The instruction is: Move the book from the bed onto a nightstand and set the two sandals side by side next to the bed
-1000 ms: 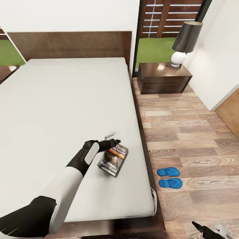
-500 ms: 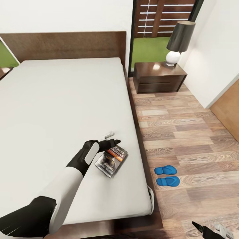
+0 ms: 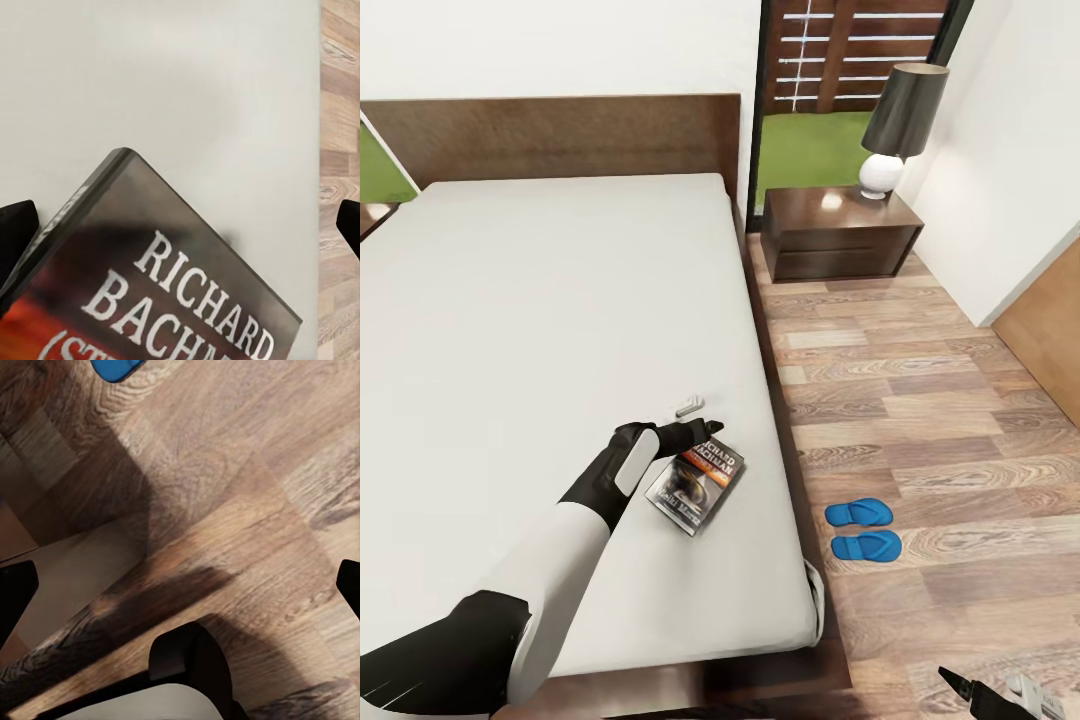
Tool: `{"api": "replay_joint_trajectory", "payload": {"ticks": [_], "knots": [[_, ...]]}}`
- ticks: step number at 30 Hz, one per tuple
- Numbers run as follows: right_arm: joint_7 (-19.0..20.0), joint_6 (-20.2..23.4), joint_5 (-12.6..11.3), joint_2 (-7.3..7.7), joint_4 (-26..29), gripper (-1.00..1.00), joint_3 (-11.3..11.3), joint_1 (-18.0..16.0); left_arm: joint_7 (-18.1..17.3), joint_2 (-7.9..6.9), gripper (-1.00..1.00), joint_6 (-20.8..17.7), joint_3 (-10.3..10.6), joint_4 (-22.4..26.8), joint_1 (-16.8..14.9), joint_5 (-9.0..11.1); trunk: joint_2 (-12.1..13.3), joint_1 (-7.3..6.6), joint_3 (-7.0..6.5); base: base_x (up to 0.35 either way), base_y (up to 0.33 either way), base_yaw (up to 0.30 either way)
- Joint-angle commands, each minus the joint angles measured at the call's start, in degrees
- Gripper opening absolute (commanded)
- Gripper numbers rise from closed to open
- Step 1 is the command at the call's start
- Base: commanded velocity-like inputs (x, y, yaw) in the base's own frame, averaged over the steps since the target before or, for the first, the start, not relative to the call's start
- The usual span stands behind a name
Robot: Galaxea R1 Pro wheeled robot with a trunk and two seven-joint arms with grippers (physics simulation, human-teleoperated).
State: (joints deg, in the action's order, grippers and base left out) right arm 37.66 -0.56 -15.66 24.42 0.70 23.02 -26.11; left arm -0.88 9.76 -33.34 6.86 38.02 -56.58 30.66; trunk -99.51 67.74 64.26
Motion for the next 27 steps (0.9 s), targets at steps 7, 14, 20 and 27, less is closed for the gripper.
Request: {"api": "replay_joint_trajectory", "payload": {"ticks": [7,14,20,27], "knots": [[0.22,-0.06,-0.51,0.03,-0.1,1.0,-0.26,-0.01,-0.09,0.0,1.0,-0.19,0.0,0.04,-0.02,-0.07,-0.02,0.0,0.03,-0.158,0.0,0.0],[0.22,-0.06,-0.51,0.03,-0.09,1.0,-0.26,-0.01,-0.09,0.0,1.0,-0.23,0.0,0.04,-0.02,-0.06,-0.02,0.0,0.03,-0.046,0.0,0.0],[0.22,-0.06,-0.51,0.03,-0.08,1.0,-0.26,-0.01,-0.09,0.0,1.0,-0.2,0.0,0.04,-0.02,-0.04,-0.02,0.0,0.03,-0.005,0.0,0.0],[0.22,-0.1,-0.51,0.02,-0.08,1.0,-0.26,-0.04,-0.09,0.0,1.0,-0.21,0.0,0.04,-0.02,-0.04,-0.02,0.0,0.03,-0.003,0.0,0.0]]}}
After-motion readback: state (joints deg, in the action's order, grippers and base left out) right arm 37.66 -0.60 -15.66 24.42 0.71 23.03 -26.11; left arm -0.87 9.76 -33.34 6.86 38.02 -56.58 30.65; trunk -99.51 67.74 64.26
